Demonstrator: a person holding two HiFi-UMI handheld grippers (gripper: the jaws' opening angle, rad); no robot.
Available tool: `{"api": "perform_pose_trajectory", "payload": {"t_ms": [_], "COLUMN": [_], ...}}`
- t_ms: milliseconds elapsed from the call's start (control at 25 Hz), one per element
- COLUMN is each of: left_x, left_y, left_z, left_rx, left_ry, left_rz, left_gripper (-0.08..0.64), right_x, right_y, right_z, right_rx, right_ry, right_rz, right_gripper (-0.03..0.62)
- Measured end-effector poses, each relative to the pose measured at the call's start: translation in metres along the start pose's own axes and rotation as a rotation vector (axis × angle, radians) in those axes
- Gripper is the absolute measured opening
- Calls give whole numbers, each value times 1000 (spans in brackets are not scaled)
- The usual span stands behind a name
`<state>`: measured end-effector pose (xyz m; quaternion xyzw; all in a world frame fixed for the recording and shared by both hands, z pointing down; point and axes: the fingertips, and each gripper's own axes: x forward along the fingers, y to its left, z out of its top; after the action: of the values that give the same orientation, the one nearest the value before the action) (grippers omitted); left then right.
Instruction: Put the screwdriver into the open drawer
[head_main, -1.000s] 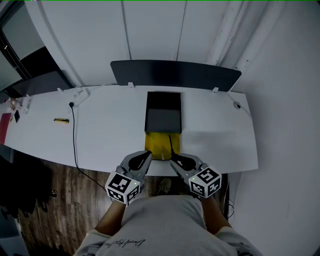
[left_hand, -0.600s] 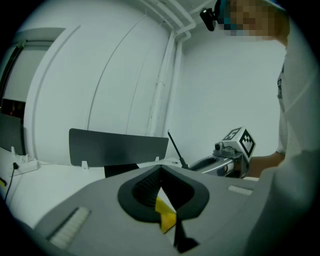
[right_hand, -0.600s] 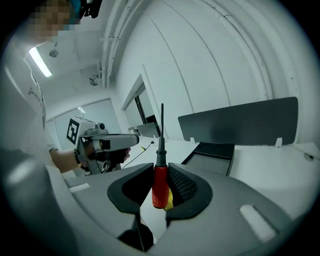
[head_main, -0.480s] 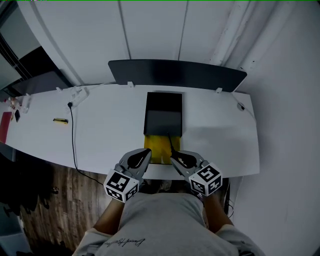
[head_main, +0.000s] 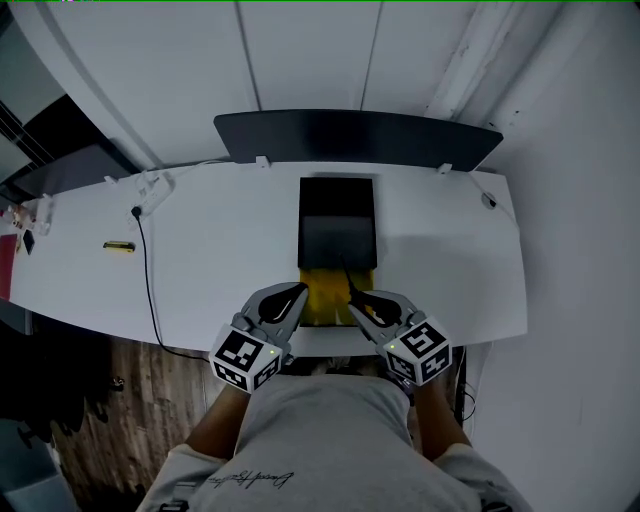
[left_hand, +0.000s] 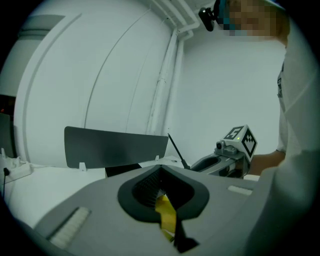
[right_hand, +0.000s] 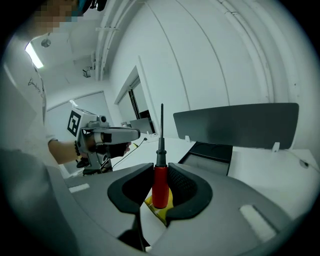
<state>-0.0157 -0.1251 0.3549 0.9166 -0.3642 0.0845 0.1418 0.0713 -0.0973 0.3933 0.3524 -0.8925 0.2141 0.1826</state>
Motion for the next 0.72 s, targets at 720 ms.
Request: {"api": "perform_pose_trajectory", "payload": {"t_ms": [720], "left_x": [22], "left_y": [19], "left_z": [-16], "left_rx": [-23], "left_ry": [41], "left_rz": [-52], "left_gripper": [0], "right_x": [22], "right_y": [-25], "right_z": [-18], "right_rx": [-12], "right_ry": [115], "right_rz": [-65], "right_gripper": [106]}}
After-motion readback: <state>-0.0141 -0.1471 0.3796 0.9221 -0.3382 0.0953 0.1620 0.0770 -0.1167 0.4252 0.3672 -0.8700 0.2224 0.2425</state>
